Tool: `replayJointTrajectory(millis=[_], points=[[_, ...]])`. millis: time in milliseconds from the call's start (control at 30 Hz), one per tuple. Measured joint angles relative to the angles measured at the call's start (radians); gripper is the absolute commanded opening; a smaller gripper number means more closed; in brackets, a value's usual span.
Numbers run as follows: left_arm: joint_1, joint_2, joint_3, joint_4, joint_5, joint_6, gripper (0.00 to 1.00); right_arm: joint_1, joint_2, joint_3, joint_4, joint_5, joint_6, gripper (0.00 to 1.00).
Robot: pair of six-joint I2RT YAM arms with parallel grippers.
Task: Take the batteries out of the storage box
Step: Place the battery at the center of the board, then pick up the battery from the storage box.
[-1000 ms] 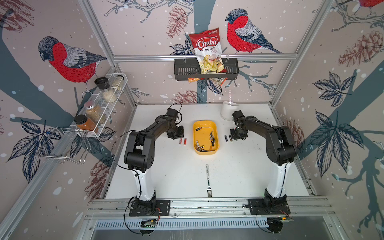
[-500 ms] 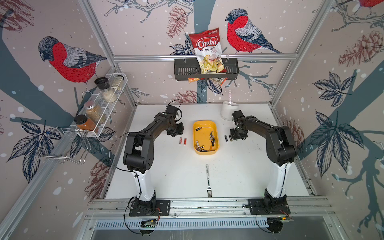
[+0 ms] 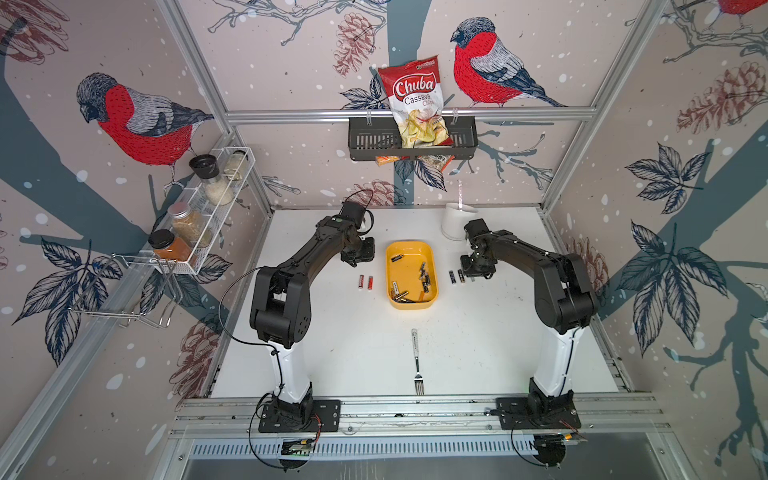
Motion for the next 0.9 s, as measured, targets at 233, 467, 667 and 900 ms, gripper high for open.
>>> replayJointTrajectory(millis=[233,467,667,900], points=[[-0.085,0.036,0.110,-0.055,-0.040,-0.008,0.29,0.004,-0.036,0.014,-0.006,0.003,0.003,0.33],[-0.174,0.083,0.205,-0.130,-0.128,-0.053,0.30,0.028,-0.050,0.053,-0.008,-0.004,0.006,0.33],[-0.277,0.187,0.329,-0.222,-0.238,-0.096,0.30,0.034,-0.050,0.061,-0.007,-0.032,0.007,0.33],[-0.347,0.329,0.473,-0.338,-0.320,-0.149,0.30,0.024,-0.048,0.082,-0.005,-0.058,0.006,0.33]])
